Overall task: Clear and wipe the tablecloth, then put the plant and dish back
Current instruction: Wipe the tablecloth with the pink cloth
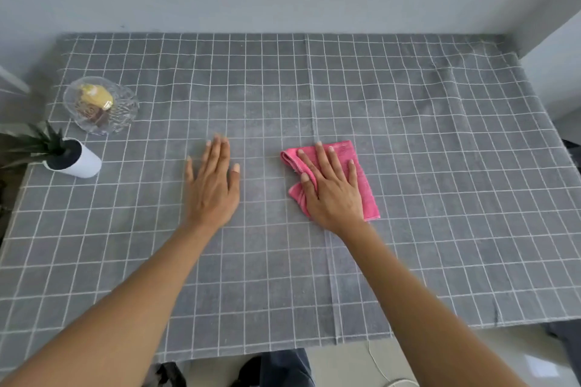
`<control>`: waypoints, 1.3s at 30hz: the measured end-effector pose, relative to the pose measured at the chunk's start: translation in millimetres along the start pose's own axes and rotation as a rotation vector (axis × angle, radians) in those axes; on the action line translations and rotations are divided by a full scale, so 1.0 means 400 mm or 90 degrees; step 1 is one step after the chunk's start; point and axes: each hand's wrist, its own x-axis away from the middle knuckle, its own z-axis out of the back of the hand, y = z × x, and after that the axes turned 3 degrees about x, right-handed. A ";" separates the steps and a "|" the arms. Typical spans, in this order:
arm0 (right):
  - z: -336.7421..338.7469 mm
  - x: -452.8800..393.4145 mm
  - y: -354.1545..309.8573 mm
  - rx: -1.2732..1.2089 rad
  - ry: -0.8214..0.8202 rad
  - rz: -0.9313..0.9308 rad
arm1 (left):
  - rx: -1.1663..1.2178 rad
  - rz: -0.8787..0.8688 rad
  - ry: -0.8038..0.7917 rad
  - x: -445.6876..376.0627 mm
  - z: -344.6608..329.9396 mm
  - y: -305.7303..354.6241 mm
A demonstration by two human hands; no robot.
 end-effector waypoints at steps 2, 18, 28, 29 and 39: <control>0.004 -0.024 0.027 -0.004 0.013 -0.060 | -0.026 0.021 0.004 -0.010 0.031 -0.077; -0.053 -0.216 -0.381 -0.015 -0.016 0.057 | -0.051 0.100 0.034 0.016 0.058 -0.217; 0.012 -0.309 -0.155 0.000 0.012 -0.132 | -0.053 0.090 0.031 0.020 0.063 -0.221; 0.014 -0.313 -0.148 -0.026 0.028 -0.168 | -0.056 0.088 0.033 0.021 0.062 -0.222; -0.030 -0.357 -0.360 0.019 0.001 0.018 | -0.059 0.081 0.048 0.020 0.055 -0.218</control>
